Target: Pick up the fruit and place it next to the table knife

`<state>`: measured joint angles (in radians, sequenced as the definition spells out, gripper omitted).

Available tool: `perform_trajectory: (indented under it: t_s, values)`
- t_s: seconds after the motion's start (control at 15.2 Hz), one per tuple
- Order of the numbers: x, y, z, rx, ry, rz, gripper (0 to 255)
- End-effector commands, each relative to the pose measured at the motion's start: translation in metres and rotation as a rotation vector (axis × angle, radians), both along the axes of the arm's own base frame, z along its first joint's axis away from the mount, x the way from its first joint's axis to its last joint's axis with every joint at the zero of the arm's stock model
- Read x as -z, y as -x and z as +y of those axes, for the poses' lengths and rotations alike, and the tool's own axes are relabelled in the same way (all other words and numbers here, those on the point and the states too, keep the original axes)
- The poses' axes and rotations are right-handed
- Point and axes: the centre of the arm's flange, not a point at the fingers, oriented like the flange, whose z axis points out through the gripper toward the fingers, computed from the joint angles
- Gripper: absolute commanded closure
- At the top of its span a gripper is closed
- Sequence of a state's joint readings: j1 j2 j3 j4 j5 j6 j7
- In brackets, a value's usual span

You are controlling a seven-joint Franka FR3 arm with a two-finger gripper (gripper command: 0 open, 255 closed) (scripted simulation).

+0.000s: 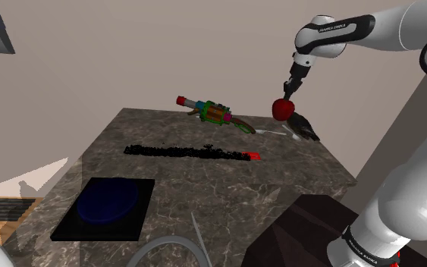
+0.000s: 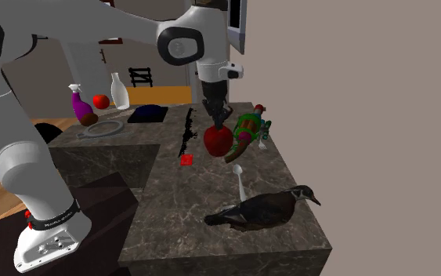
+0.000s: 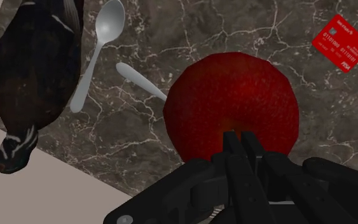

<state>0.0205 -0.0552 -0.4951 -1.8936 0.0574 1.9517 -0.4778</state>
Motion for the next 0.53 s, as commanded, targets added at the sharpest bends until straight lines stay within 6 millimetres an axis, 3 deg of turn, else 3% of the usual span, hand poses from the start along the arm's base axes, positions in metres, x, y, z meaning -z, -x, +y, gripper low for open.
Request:
perform_trajectory:
  t_s: [0.0, 0.46]
  values:
    - [-0.010, 0.000, -0.001, 0.000, 0.000, 0.000, 255]
    - [-0.047, 0.000, -0.001, 0.000, 0.000, 0.000, 255]
